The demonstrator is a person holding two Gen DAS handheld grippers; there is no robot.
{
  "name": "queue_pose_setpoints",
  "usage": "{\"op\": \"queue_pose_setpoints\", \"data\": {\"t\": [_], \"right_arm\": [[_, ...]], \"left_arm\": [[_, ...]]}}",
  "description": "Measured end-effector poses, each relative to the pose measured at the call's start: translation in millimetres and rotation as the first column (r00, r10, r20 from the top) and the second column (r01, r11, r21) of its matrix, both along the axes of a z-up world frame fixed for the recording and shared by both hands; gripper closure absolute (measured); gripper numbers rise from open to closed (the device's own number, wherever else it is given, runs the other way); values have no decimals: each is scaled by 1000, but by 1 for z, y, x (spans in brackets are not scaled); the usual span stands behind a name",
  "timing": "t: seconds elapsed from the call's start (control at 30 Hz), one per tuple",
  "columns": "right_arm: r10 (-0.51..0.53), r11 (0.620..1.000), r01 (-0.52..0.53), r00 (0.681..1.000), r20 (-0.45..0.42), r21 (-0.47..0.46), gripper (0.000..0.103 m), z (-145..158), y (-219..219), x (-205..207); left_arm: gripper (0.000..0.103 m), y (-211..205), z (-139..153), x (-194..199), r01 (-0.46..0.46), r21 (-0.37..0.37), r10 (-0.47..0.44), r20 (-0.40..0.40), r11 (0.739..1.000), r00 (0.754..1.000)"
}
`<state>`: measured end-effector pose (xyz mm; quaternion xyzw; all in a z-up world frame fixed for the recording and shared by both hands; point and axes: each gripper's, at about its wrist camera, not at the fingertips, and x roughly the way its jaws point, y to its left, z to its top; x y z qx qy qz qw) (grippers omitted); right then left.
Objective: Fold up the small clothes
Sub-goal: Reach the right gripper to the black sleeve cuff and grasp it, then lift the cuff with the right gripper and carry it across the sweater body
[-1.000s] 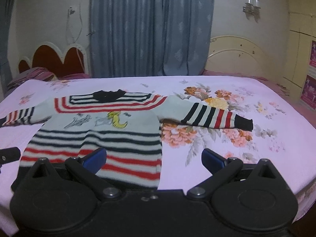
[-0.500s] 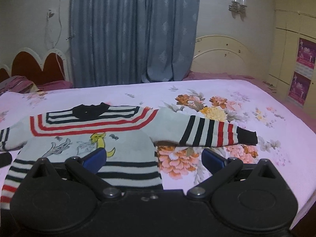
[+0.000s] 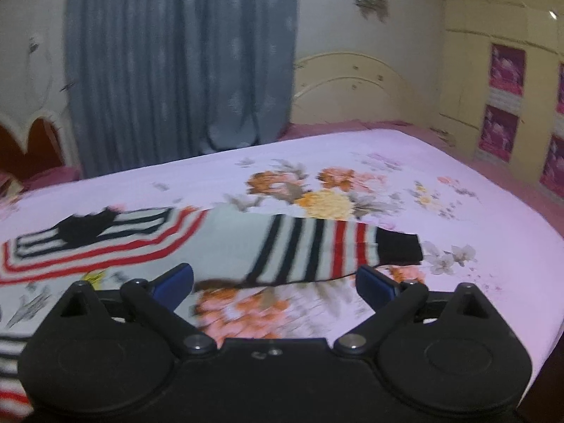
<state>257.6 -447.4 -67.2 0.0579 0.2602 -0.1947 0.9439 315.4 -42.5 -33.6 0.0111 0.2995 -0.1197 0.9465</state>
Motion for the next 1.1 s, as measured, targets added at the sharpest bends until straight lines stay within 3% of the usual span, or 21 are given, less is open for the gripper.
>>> {"op": "queue_pose_setpoints", "data": {"t": [0.2,0.4,0.6,0.67,0.77,0.87,0.9,0.93,0.97,1.1], "right_arm": [[-132,983,135,991,-28,123,30,-31,-89,31],[-193,945,206,978,-74,254,52,-71,-163,60],[-257,877,278,961,-106,391,59,-111,-212,78],[-267,864,275,960,-80,423,60,-116,-222,78],[-282,855,272,958,-43,441,61,-120,-231,81],[-299,858,281,954,-27,430,70,-123,-234,85],[-303,859,284,953,-24,425,75,-123,-234,86],[-307,862,288,951,-22,418,87,-122,-235,86],[-316,864,296,949,-21,408,90,-121,-237,86],[-332,873,327,942,-51,361,94,-118,-240,88]], "left_arm": [[0,-43,-13,37,7,44,-5,-52,999,999],[0,-99,-26,69,21,92,-11,-106,996,994],[0,-138,-40,88,46,136,-26,-152,990,988],[0,-147,-43,93,51,147,-27,-163,988,986],[0,-156,-43,101,53,152,-26,-169,987,985],[0,-158,-40,108,39,140,-15,-168,989,986],[0,-156,-38,110,33,136,-11,-166,990,986],[0,-154,-37,111,27,132,-5,-162,991,987],[0,-149,-35,112,19,129,2,-157,991,988],[0,-122,-34,115,-22,122,41,-152,992,988]]}}
